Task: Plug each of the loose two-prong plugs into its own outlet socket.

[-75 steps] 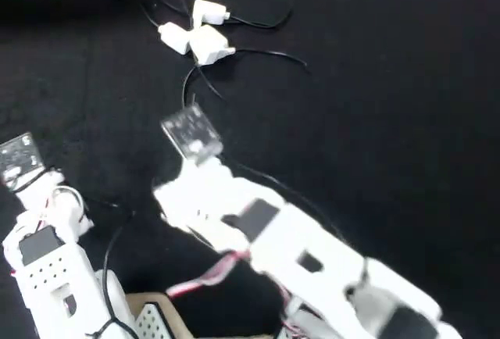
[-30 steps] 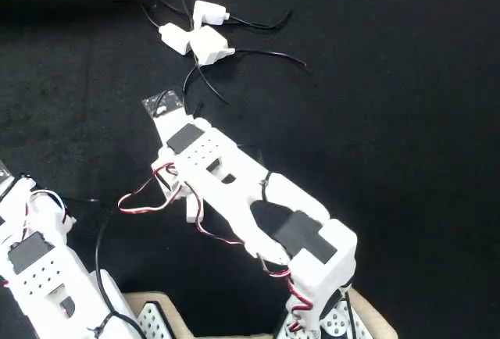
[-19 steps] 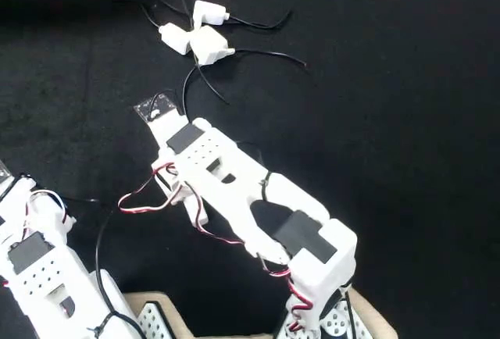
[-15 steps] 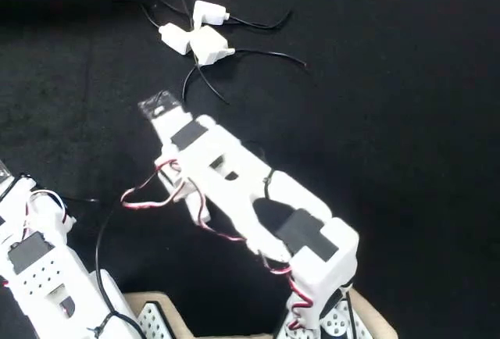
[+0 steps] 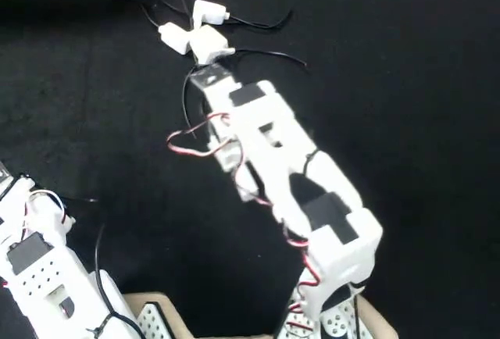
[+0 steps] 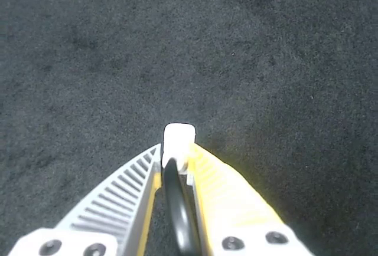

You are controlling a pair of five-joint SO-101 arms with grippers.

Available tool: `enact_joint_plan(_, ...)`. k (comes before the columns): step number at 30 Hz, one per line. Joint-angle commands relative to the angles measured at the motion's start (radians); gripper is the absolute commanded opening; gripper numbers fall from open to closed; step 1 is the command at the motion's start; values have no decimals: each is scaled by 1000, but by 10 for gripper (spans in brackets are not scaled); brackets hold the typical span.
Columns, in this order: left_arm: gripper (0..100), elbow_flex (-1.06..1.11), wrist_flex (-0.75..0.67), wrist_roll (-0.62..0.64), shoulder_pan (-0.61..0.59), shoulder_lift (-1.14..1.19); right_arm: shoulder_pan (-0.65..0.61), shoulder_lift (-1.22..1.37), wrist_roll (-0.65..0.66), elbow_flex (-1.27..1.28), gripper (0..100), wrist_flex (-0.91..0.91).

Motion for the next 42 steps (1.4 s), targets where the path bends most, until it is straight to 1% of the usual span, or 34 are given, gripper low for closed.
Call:
enact_joint_plan(1,29,13,-49,9,48,-15,91,-10,38,-53,11,5)
enact_joint_plan(4,29,19,-66,9,48,-15,133,-7,68,-51,12,-2)
enact_joint_plan(6,29,19,-68,9,48,-15,130,-2,66,-45,24,-2)
enact_joint_plan(11,29,21,-71,9,48,-15,35,-8,28,-27,150,3)
enact_joint_plan(13,29,21,-71,9,48,-15,-15,-8,21,-28,182,5)
enact_joint_plan(21,29,31,-87,9,48,-15,-173,-10,-72,-24,177,6)
enact_joint_plan(26,29,31,-87,9,47,-15,-209,-10,-95,-31,177,6)
enact_joint_plan(31,29,31,-89,9,48,-15,-201,-10,-95,-93,180,35)
enact_joint_plan(35,29,31,-89,9,48,-15,-180,-12,-92,-239,180,172)
enact_joint_plan(37,29,31,-89,9,48,-15,-130,-12,-91,-354,180,273)
enact_joint_plan(40,29,31,-86,8,59,-15,8,-12,-83,-529,180,419)
enact_joint_plan(42,29,27,-83,6,91,-15,123,-16,-40,-567,179,423)
